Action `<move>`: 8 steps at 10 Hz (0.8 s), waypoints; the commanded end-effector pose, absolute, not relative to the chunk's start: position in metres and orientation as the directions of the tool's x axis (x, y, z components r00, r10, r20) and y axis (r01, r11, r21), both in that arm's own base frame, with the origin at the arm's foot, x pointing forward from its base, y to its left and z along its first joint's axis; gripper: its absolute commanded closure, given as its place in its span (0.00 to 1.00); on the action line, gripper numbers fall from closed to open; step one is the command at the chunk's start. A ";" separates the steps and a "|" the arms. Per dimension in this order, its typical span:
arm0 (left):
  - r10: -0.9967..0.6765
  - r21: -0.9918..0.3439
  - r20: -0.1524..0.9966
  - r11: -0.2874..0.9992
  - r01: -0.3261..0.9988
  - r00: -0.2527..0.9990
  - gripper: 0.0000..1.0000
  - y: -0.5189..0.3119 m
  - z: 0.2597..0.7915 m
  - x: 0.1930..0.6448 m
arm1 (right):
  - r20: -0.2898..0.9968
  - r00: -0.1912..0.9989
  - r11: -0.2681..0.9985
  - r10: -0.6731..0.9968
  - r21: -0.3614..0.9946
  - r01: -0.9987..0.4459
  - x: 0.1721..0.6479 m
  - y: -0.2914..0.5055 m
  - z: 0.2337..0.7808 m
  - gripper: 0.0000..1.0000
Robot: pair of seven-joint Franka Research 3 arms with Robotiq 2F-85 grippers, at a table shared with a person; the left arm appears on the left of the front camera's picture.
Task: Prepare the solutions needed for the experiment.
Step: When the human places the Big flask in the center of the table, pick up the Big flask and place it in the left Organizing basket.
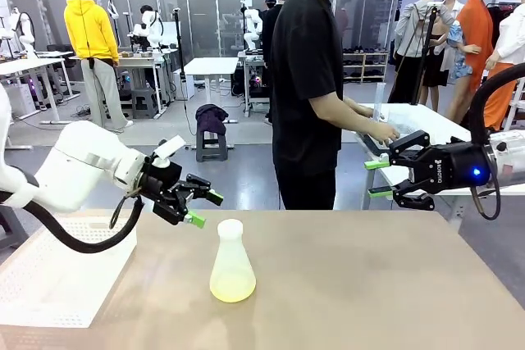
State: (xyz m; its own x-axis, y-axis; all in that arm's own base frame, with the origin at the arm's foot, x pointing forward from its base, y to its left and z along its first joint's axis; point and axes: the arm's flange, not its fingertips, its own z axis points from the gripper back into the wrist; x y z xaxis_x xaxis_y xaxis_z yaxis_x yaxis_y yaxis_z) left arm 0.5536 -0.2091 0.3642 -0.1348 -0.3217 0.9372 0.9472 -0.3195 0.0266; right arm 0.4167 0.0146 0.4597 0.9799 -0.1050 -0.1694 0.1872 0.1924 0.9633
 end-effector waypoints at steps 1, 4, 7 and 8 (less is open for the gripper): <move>-0.304 0.042 0.936 -0.407 0.912 -0.179 0.00 -0.215 0.357 0.564 | -0.164 0.981 0.189 -0.105 0.965 0.182 0.416 0.014 0.462 0.50; -0.283 -0.013 0.948 -0.487 0.873 -0.143 0.00 -0.228 0.340 0.573 | -0.164 0.981 0.189 -0.105 0.965 0.182 0.416 0.014 0.462 0.50; -0.269 -0.057 0.958 -0.513 0.857 -0.097 0.00 -0.237 0.326 0.581 | -0.164 0.981 0.189 -0.105 0.965 0.182 0.416 0.014 0.462 0.50; -0.265 -0.069 0.960 -0.524 0.849 -0.085 0.00 -0.240 0.319 0.583 | -0.164 0.981 0.189 -0.105 0.965 0.182 0.416 0.014 0.462 0.50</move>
State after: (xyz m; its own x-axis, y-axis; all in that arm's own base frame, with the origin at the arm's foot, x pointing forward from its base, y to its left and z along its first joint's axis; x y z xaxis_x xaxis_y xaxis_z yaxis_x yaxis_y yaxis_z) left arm 0.5724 -0.2370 0.3183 -0.1025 -0.2550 0.9615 0.8737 -0.4852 -0.0356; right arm 0.4167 0.0146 0.4597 0.9799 -0.1050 -0.1694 0.1872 0.1925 0.9633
